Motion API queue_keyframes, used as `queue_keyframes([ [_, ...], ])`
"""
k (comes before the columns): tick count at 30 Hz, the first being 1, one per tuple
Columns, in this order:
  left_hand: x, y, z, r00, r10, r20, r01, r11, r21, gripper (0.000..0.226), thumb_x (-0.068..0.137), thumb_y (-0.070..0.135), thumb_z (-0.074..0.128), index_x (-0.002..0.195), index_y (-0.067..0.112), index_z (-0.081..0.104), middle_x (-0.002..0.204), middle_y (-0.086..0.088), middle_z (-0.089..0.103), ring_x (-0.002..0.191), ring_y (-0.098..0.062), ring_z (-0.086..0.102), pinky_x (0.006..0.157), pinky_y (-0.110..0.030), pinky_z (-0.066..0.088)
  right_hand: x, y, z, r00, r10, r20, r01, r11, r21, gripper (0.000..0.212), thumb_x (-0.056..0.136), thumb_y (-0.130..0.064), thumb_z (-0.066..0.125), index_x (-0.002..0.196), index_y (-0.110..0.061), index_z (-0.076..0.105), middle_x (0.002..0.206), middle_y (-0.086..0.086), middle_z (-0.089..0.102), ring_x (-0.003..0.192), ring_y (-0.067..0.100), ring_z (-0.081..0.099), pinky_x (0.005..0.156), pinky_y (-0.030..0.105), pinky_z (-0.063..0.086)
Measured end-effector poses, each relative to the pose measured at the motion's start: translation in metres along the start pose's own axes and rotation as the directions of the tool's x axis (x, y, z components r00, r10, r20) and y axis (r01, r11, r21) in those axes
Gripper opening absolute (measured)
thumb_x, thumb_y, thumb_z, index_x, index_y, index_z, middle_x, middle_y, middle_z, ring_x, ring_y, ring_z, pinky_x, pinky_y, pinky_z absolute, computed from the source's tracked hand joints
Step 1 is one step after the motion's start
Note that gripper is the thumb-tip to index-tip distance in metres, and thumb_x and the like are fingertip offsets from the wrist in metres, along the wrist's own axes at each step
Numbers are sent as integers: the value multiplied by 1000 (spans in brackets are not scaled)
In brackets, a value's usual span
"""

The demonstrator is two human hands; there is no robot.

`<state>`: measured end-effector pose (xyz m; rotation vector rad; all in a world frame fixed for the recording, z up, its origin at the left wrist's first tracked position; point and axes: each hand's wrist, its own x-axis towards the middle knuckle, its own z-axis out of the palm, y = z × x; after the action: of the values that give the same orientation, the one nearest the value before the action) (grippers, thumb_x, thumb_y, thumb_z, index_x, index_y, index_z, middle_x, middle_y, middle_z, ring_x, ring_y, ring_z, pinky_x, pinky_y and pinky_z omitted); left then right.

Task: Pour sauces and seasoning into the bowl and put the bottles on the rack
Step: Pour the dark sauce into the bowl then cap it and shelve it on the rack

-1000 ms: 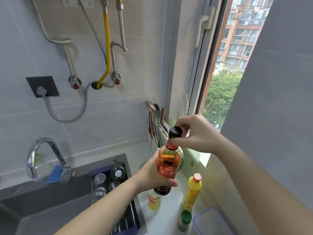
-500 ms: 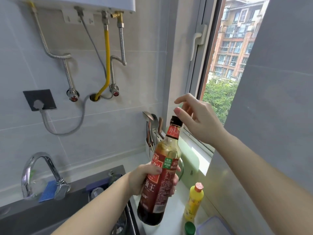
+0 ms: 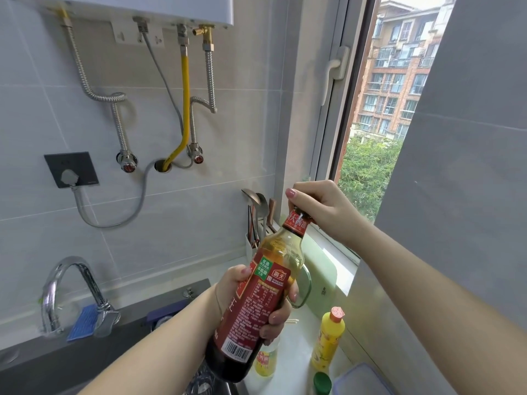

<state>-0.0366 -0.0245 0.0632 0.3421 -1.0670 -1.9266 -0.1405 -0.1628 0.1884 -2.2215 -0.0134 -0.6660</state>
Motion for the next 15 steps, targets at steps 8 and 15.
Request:
queue_keyframes([
  [8,-6,1,2,994,-33,-101,42,996,83,64,73,46,74,118,5,51,93,-8,70,79,-21,69,77,-34,56,-4,-1,3,999,30,-33,-34,992,-120,49,98,-30,50,62,2,48,55,6,40,51,10,35,54,25,34],
  [15,-8,15,21,730,127,-672,259,858,443,40,74,19,77,110,15,59,98,-12,70,87,-27,69,89,-49,55,-4,21,-3,984,129,-124,-173,871,-461,51,97,-30,46,51,-9,36,49,2,33,47,17,30,52,34,32],
])
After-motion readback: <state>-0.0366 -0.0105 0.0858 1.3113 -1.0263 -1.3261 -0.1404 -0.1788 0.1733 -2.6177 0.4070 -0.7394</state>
